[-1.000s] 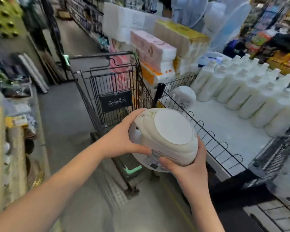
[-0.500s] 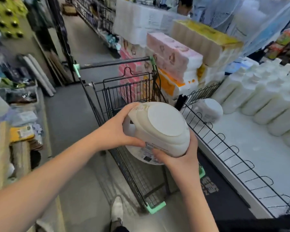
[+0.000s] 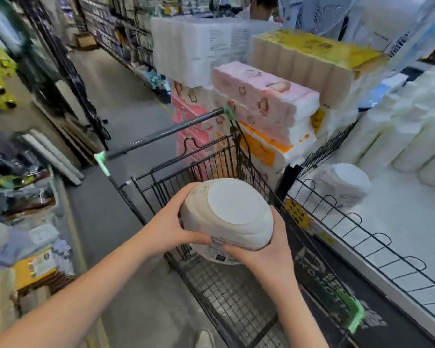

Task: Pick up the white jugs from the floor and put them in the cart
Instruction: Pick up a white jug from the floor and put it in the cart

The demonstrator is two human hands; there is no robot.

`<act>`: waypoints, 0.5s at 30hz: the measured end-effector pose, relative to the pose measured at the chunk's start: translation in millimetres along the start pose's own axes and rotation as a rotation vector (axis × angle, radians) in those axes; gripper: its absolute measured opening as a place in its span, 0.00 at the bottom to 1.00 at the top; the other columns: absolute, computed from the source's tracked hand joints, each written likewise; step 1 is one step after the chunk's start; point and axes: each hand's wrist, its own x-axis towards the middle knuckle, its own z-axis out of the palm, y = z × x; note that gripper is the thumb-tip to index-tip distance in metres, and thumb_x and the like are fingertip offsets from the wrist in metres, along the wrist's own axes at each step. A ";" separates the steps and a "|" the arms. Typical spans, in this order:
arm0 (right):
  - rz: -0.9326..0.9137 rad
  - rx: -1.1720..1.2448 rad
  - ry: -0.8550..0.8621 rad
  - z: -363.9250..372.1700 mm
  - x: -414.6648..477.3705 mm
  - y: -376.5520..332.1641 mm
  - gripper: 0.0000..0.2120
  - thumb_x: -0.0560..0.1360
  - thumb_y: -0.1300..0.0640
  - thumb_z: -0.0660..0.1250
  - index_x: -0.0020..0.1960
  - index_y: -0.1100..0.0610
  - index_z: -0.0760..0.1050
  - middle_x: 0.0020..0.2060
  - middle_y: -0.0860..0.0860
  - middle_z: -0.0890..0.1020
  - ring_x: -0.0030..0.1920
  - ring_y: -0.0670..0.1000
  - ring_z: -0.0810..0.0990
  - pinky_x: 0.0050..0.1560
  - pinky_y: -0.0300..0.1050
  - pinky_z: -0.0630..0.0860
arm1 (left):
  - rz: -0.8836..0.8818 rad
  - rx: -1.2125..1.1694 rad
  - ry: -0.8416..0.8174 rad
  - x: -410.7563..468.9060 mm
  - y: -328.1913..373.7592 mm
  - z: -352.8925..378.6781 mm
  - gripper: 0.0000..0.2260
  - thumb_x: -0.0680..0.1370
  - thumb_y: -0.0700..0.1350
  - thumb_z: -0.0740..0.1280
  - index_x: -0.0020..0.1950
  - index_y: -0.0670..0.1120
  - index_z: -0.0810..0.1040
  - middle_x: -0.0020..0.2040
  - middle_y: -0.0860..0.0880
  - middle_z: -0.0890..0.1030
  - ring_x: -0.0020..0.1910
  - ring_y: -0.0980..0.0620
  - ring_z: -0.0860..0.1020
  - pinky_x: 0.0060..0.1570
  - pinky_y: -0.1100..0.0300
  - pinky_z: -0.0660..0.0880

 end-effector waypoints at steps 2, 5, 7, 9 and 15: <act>0.024 -0.006 -0.003 4.4 7.7 0.7 0.48 0.58 0.64 0.88 0.64 0.31 0.69 0.57 0.23 0.77 0.60 0.28 0.77 0.51 0.23 0.75 | -0.016 0.012 -0.030 12.4 -6.3 -4.2 0.48 0.64 0.48 0.86 0.75 0.70 0.63 0.70 0.67 0.72 0.71 0.64 0.72 0.73 0.46 0.73; 0.059 -0.031 0.050 6.1 17.3 6.4 0.47 0.58 0.64 0.89 0.64 0.35 0.69 0.56 0.20 0.76 0.59 0.25 0.75 0.50 0.20 0.72 | -0.025 0.042 -0.109 39.7 -13.1 -6.3 0.50 0.62 0.52 0.86 0.76 0.69 0.62 0.71 0.67 0.72 0.72 0.62 0.71 0.74 0.46 0.71; 0.079 -0.037 0.102 7.6 23.1 14.2 0.46 0.57 0.63 0.89 0.64 0.36 0.69 0.56 0.20 0.76 0.59 0.25 0.75 0.50 0.20 0.72 | -0.022 0.061 -0.163 59.5 -17.2 -5.9 0.51 0.62 0.54 0.86 0.77 0.69 0.62 0.72 0.67 0.72 0.73 0.62 0.70 0.75 0.47 0.70; 0.090 -0.048 0.161 8.9 27.3 23.3 0.49 0.56 0.59 0.90 0.68 0.36 0.70 0.60 0.26 0.77 0.62 0.30 0.76 0.55 0.26 0.75 | -0.007 0.084 -0.212 77.8 -21.5 -4.6 0.51 0.62 0.56 0.86 0.77 0.70 0.61 0.72 0.67 0.71 0.73 0.64 0.69 0.76 0.49 0.69; 0.124 -0.084 0.312 17.7 48.9 29.0 0.47 0.57 0.56 0.90 0.69 0.39 0.72 0.61 0.33 0.80 0.63 0.36 0.79 0.55 0.29 0.78 | 0.056 0.089 -0.362 133.0 -31.7 -7.6 0.47 0.63 0.54 0.86 0.72 0.74 0.62 0.69 0.72 0.70 0.69 0.71 0.69 0.74 0.53 0.70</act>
